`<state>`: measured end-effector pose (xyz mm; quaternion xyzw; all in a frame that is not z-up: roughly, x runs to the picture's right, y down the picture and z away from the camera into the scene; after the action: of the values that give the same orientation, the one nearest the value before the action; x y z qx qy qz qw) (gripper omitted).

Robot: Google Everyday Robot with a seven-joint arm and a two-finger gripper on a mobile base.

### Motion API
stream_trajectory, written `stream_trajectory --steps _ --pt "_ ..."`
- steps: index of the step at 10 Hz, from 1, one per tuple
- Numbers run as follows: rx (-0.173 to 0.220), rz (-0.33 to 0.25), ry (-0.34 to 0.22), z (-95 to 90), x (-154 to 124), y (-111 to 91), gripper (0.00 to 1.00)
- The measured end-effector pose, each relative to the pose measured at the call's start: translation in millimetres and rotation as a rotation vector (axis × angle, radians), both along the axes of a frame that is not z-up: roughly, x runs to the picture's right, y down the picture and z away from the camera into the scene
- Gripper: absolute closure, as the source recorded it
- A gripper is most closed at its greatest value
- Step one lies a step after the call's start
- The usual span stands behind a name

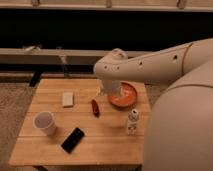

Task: Place the white sponge in the ceramic bowl

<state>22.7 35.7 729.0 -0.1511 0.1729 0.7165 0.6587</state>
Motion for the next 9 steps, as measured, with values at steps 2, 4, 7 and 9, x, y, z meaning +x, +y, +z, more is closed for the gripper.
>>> stream_trajectory --steps 2,4,7,9 --pt "-0.006 -0.031 -0.043 9.7 -31.9 -3.9 0.2" --pt "-0.011 -0.063 -0.087 25.5 -77.1 -11.9 0.2" --pt "-0.048 -0.131 -0.163 59.5 -154.3 -16.1 0.2" --pt "-0.074 -0.167 -0.208 82.0 -192.4 -15.0 0.2"
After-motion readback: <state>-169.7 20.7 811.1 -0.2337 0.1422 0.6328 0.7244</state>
